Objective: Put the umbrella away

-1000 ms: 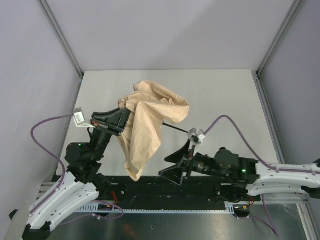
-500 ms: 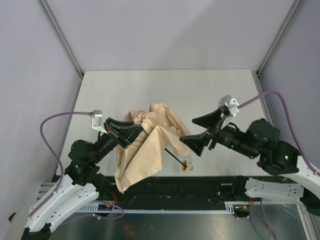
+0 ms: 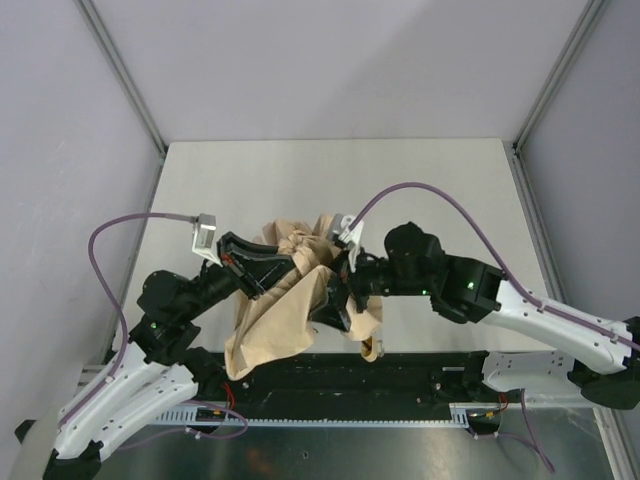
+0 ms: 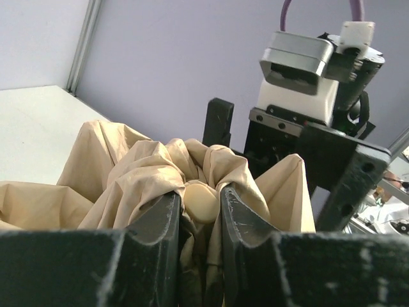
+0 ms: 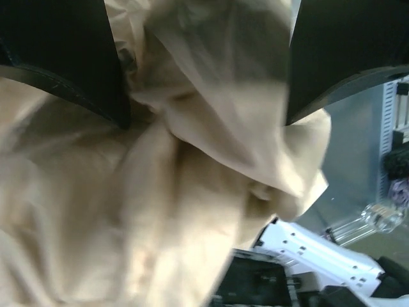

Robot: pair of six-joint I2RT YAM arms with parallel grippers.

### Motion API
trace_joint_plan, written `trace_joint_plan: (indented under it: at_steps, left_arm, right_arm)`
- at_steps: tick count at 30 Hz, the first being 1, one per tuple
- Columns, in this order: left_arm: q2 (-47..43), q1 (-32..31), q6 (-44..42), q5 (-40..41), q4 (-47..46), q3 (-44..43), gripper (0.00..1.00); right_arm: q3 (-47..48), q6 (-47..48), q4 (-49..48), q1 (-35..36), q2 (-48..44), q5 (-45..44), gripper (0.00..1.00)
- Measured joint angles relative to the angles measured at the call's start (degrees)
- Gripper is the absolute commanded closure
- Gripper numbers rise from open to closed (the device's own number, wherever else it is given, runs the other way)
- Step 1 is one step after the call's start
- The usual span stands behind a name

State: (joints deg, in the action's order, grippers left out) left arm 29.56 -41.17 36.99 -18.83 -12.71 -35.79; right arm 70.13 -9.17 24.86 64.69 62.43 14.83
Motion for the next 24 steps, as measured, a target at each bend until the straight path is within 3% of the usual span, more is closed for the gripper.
trace_joint_plan:
  at_steps: [7, 16, 24]
  left_arm:
    - [1.55, -0.04, -0.04, -2.54, -0.68, -0.48, 1.0]
    - [5.29, -0.07, -1.49, -5.49, -2.1, -3.17, 1.0]
    - [9.84, -0.04, -1.4, -9.77, -4.74, -6.58, 1.0]
  right_arm:
    - [-0.13, -1.84, -3.37, 3.93, 2.54, -1.55, 0.01]
    - [-0.48, -11.72, -5.66, 4.37, 1.79, -5.62, 0.01]
    - [-0.5, -11.04, -7.37, 6.71, 3.5, -11.98, 0.01]
